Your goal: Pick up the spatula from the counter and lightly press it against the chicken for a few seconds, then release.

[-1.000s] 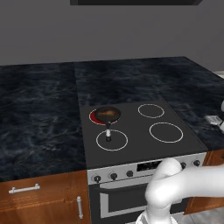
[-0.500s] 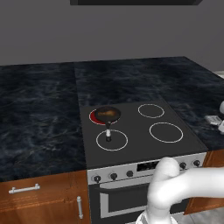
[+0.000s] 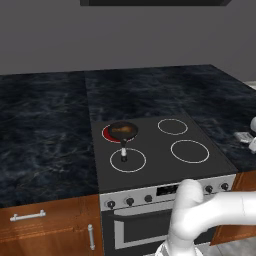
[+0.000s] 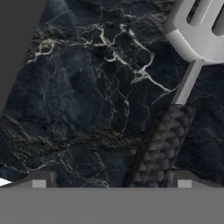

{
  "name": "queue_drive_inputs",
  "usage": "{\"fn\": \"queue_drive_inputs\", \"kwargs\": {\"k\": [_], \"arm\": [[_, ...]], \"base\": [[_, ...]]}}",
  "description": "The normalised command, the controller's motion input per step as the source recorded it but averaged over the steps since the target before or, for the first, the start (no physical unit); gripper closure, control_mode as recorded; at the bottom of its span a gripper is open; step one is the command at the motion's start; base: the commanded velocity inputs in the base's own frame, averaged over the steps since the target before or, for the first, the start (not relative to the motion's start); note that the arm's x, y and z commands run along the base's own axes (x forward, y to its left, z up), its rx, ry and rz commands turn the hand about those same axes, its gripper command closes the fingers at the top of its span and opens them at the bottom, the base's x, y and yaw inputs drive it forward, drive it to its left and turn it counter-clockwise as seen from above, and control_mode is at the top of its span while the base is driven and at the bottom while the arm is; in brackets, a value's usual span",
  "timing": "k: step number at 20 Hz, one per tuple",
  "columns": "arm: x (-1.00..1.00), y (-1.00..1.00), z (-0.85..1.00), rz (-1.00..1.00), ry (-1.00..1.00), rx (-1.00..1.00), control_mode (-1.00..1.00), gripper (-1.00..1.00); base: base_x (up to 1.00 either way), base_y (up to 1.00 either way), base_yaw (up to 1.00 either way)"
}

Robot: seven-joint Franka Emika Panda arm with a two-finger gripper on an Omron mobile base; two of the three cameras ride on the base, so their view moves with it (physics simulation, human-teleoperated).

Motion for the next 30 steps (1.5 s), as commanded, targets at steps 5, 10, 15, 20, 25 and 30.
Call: {"fn": "queue_drive_inputs", "kwargs": {"k": [5, 10, 15, 20, 25, 30], "arm": [[0.2, -0.22, -0.12, 0.0, 0.0, 0.01, -1.0, -1.0], [0.25, -0.21, -0.16, 0.0, 0.0, 0.02, -1.0, -1.0], [0.26, -0.2, -0.23, 0.0, 0.03, 0.01, -1.0, -1.0], [0.25, -0.2, -0.26, 0.0, 0.06, 0.0, -1.0, -1.0], [0.19, -0.18, -0.25, 0.0, 0.06, 0.0, -1.0, 1.0], [0.04, -0.09, -0.08, 0.02, 0.03, 0.04, -1.0, 1.0]], "base": [[0.0, 0.0, 0.0], [0.0, 0.0, 0.0], [0.0, 0.0, 0.0], [0.0, 0.0, 0.0], [0.0, 0.0, 0.0], [0.0, 0.0, 0.0]]}}
